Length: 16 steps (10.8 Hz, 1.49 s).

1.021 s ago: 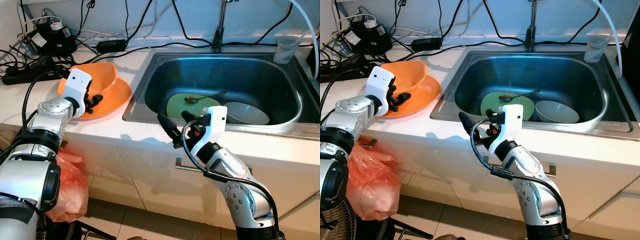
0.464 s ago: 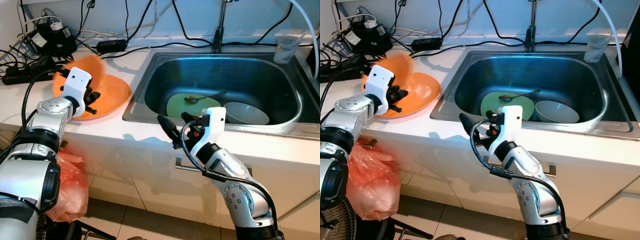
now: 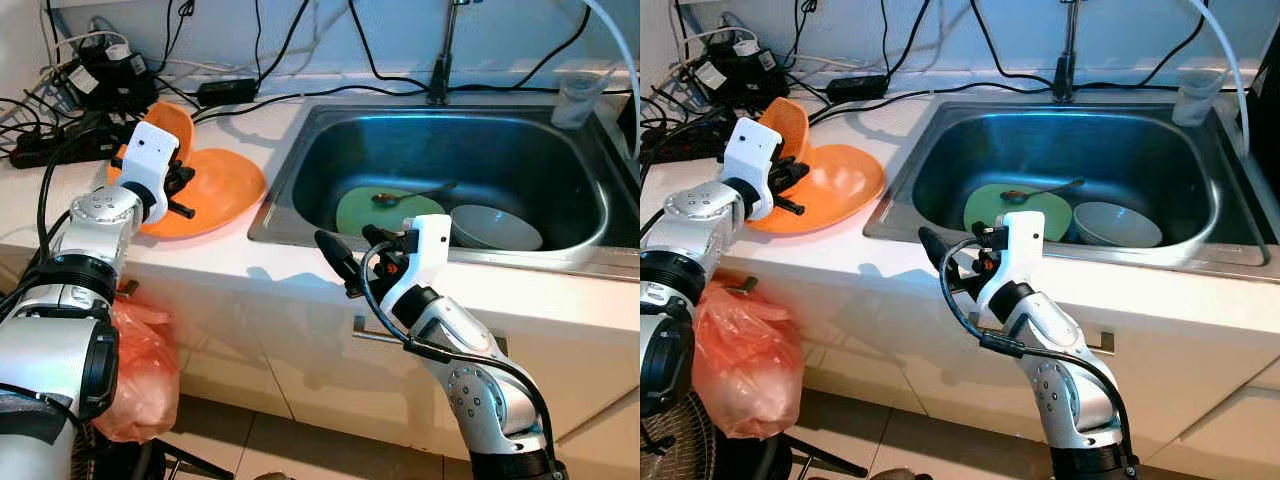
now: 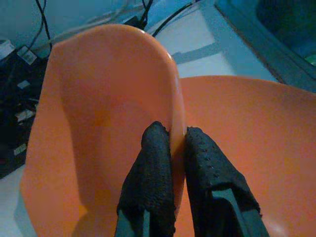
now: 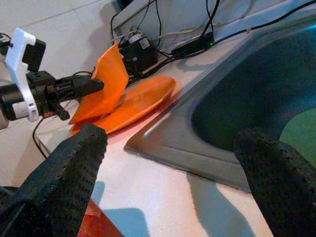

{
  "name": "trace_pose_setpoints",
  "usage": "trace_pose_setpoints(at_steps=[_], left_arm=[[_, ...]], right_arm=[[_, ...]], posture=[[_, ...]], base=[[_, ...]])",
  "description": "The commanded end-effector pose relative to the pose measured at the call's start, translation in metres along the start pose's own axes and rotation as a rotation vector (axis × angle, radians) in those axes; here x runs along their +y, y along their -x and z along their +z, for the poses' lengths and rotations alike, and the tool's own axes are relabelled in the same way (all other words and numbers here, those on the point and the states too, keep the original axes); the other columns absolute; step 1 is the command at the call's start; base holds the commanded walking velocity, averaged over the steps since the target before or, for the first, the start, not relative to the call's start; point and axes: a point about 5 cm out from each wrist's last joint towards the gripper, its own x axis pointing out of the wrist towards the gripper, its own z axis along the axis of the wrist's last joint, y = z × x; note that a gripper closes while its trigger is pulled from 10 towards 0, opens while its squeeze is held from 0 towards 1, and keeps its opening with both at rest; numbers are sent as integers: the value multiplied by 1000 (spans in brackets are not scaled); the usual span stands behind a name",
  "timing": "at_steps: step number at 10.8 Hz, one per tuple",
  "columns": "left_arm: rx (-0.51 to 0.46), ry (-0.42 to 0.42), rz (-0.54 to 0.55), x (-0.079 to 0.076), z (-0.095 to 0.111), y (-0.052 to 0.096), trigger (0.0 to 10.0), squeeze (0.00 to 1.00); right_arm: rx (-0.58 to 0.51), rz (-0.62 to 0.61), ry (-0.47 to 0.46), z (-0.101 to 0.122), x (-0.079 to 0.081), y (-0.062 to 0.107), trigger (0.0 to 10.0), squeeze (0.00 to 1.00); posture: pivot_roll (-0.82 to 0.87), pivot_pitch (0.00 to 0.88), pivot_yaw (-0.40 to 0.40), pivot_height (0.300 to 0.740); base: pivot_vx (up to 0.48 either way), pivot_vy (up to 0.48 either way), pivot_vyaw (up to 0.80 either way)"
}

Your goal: Kitchen organization

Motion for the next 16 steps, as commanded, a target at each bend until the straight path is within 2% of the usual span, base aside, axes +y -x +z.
trace_pose_setpoints(at_steps=[1, 2, 4, 7, 9, 10, 12, 13, 14, 15, 16], left_arm=[[-30, -22, 9, 3, 9, 0, 0, 0], [-77, -98, -2, -2, 17, -2, 0, 0], [-159, -184, -37, -15, 29, -6, 0, 0], [-407, -330, -18, -42, 64, -9, 0, 0], [-559, -433, -13, -63, 68, -1, 0, 0], [-670, -566, -94, -83, 62, 12, 0, 0], [-702, -644, -179, -97, 51, 19, 0, 0], [-739, -664, -218, -107, 49, 24, 0, 0], [-715, -733, -219, -115, 46, 24, 0, 0], [-723, -758, -234, -129, 45, 27, 0, 0], [-786, -764, -245, -147, 47, 34, 0, 0]], right_arm=[[-3, 7, 5, 1, 3, -4, 10000, 620], [0, 4, 2, 0, 2, -4, 10000, 584], [2, 3, 1, 0, 2, -5, 10000, 525], [7, -4, 12, 1, -3, -6, 10000, 329], [5, -25, 27, 6, -11, -7, 10000, 51], [6, -49, 34, 12, -25, -7, 10000, 0], [10, -81, 62, 19, -38, -8, 10000, 0], [-3, -117, 100, 32, -52, -9, 10000, 0], [-13, -144, 115, 43, -64, -10, 10000, 0], [-14, -163, 114, 51, -72, -11, 10000, 0], [-5, -183, 97, 62, -84, -13, 10000, 0]], posture=[[58, 0, 163, 740], [58, 0, 163, 740], [63, 0, 159, 740], [64, 0, 145, 740], [69, 0, 136, 740], [78, 0, 131, 740], [81, 0, 131, 740], [80, 0, 132, 740], [76, 0, 123, 740], [74, 0, 118, 740], [70, 0, 107, 740]], base=[[0, 0, 0], [0, 0, 0], [0, 0, 0], [0, 0, 0], [0, 0, 0], [0, 0, 0], [0, 0, 0], [0, 0, 0], [0, 0, 0], [0, 0, 0], [0, 0, 0]])
